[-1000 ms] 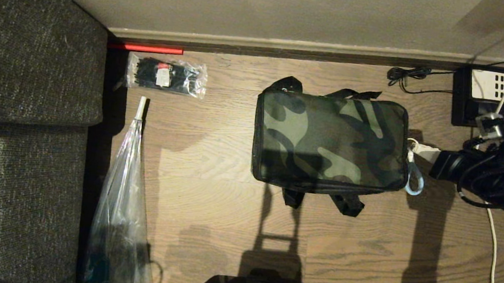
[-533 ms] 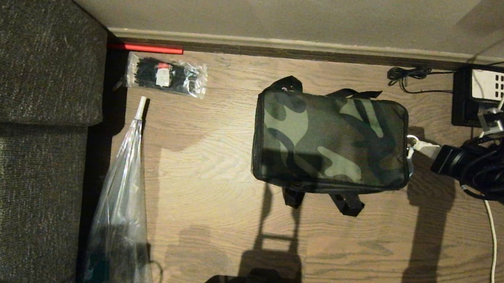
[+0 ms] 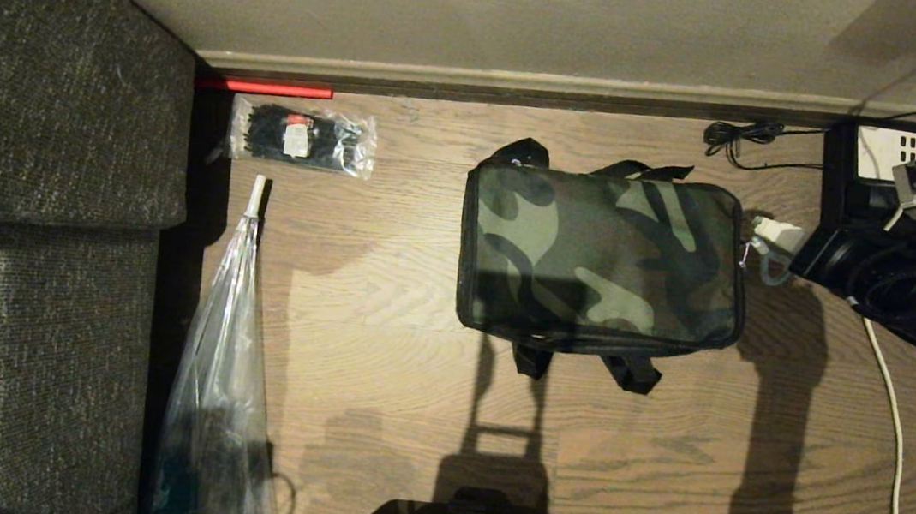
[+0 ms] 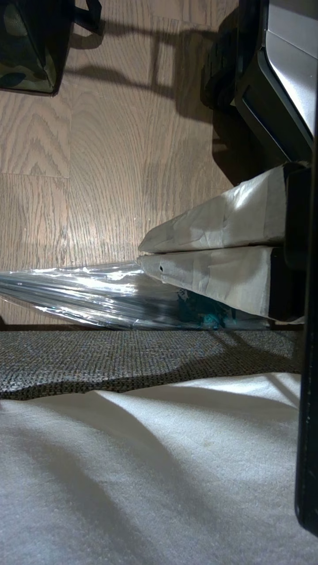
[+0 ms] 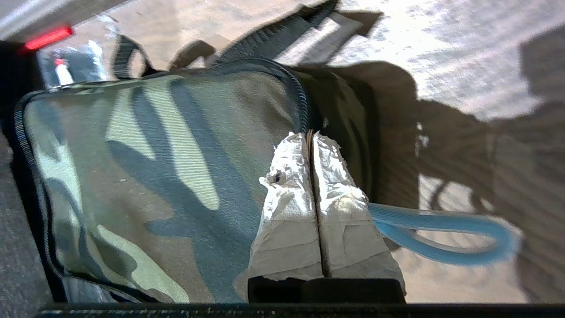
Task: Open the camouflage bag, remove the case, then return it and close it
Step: Open the top of the storage box
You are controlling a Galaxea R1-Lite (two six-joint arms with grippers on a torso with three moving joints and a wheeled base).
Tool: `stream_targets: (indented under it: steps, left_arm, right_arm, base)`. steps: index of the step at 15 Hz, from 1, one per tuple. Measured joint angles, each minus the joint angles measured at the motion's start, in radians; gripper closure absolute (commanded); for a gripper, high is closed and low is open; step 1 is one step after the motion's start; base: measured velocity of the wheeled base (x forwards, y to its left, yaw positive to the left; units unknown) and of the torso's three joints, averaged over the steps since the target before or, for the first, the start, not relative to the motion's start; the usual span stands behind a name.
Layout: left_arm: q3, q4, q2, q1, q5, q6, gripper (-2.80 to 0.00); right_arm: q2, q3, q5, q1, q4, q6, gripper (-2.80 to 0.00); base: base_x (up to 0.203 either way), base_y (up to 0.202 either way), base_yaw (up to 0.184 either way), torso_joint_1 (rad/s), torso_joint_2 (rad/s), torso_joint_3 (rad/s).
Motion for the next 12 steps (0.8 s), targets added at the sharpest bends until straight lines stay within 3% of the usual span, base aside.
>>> stream_targets:
  steps: [12]
  left_arm:
    - [0.0,0.0,0.0,0.0,0.0,0.0,0.0]
  right_arm:
    - [0.016,-0.066,-0.035,0.023,-0.008,0.005,0.0]
  base:
    - [0.0,0.0,0.0,0.0,0.0,0.0]
